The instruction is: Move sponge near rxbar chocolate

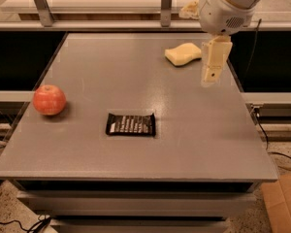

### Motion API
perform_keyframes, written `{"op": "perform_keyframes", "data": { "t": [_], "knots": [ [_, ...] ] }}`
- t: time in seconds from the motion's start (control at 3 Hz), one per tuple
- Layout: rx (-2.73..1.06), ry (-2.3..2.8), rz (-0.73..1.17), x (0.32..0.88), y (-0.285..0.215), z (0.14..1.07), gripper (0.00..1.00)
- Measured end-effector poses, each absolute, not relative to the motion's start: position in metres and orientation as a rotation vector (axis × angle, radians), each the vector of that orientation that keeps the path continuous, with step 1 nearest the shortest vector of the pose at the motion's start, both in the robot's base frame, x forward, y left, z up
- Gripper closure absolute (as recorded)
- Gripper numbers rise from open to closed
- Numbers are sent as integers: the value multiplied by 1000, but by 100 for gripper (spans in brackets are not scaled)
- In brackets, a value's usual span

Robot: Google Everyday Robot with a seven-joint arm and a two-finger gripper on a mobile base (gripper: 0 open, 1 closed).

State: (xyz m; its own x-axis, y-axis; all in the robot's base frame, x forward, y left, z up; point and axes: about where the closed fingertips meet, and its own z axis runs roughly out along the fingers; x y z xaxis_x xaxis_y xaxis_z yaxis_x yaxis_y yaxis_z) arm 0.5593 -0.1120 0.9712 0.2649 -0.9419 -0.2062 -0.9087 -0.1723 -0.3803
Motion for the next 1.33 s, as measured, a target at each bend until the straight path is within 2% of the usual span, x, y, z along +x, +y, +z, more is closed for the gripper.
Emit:
{"op": "perform_keyframes", "data": {
  "t": [0.67,1.33],
  "knots": [
    [-2168,1517,-247,599,-102,967,0],
    [-2194,1470,-261,638,-83,950,0]
  ]
}}
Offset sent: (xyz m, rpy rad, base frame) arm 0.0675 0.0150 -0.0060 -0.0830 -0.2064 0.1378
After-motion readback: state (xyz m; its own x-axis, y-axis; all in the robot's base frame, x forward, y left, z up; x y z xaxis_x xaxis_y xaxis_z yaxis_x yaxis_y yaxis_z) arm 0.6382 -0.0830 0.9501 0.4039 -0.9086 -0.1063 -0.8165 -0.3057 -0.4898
